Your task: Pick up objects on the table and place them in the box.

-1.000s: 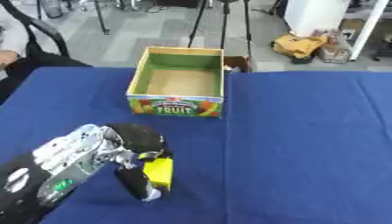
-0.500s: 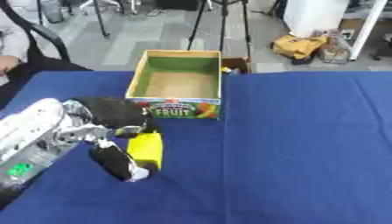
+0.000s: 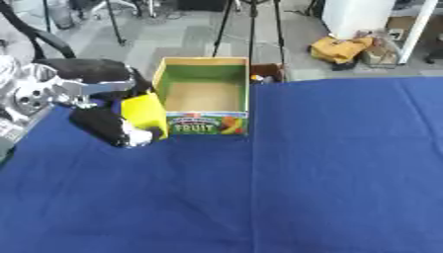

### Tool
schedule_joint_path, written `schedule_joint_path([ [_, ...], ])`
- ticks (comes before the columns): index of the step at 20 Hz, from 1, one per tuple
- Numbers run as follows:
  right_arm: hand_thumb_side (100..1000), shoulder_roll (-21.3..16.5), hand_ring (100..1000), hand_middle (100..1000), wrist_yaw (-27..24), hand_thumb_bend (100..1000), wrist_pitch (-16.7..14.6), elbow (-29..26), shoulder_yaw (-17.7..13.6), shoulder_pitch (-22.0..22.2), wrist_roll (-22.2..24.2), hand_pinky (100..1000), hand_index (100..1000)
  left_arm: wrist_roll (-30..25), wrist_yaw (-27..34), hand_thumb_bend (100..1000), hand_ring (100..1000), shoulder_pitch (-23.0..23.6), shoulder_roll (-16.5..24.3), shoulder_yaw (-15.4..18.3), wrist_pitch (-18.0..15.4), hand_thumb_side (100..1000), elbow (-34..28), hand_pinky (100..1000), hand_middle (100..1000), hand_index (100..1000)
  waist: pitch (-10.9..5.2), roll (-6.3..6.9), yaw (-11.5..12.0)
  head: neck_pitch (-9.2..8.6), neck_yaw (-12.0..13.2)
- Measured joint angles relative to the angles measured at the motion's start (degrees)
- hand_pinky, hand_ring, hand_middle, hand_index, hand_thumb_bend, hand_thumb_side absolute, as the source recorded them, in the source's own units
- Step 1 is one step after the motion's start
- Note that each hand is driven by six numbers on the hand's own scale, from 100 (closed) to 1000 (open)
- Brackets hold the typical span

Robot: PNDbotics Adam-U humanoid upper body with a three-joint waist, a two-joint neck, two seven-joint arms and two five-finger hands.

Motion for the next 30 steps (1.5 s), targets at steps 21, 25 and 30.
schedule_joint_path([
  [21,642,-2.5,795,490,-1.9,184,0.0,0.0,0.1,-2.7,0.0,710,812,12.3,-10.2,100,554,-15.0,-5.4,4.8,-7.3,573,23.6,463,532,731,6.64,3.34,-4.8,-5.92,5.6],
  [25,645,-2.7,795,488,-2.3,191,0.0,0.0,0.1,-3.2,0.0,709,812,15.4,-12.9,100,546,-17.3,-7.2,5.8,-9.3,560,29.4,458,522,727,7.76,3.49,-5.5,-6.67,6.5],
  [30,650,-2.8,794,484,-2.6,202,0.0,0.0,0.1,-4.0,0.1,709,812,19.9,-13.8,100,540,-19.0,-9.3,7.6,-11.1,561,35.2,456,516,725,8.72,3.49,-6.5,-7.43,7.3],
])
